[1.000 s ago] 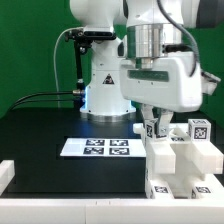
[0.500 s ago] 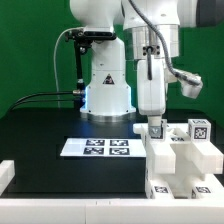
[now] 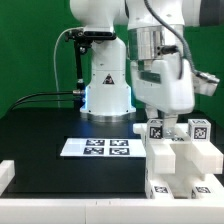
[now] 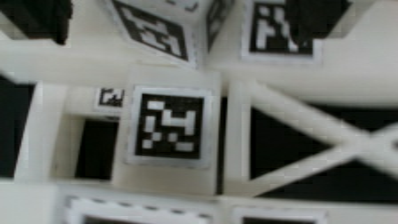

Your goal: Assemble chair

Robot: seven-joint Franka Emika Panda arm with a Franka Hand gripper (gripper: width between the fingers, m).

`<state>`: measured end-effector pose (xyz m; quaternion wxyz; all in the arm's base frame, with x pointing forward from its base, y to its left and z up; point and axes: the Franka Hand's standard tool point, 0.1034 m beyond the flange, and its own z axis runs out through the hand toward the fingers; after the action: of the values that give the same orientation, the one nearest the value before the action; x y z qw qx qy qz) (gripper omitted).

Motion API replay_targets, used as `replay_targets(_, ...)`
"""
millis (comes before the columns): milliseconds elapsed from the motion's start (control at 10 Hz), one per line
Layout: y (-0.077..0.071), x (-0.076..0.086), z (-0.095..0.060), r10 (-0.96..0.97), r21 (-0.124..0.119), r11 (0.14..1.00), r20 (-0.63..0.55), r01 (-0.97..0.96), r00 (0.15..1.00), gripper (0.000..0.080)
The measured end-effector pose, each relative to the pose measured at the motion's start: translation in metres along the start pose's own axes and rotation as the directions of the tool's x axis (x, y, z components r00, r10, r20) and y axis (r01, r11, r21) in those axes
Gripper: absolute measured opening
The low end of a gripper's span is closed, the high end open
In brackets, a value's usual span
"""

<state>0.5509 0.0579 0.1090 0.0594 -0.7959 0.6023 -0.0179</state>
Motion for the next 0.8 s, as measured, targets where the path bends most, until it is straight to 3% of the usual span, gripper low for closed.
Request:
replay_targets(300,0.0015,-0.0008,0.0002,-0.261,-0.007,0.965,0.007,0.261,0.965,0.0648)
replay_targets(500,0.0017,0.0007,0.0,-0.512,-0.018,0.859,0.0,0.512,0.859,0.0649)
replay_targets(600,0.0003,-0.0002,-0.0002,-0.639,-0.039,0.769,-0.016,0.638,0.769,0.0649)
replay_targets(700,-0.0007,0.0008,0.0002,-0.647,-0.034,0.763,-0.035,0.646,0.762,0.0649)
replay_targets(800,-0.0002,0.001,0.0004,-0.627,-0.035,0.779,-0.034,0.626,0.779,0.0524)
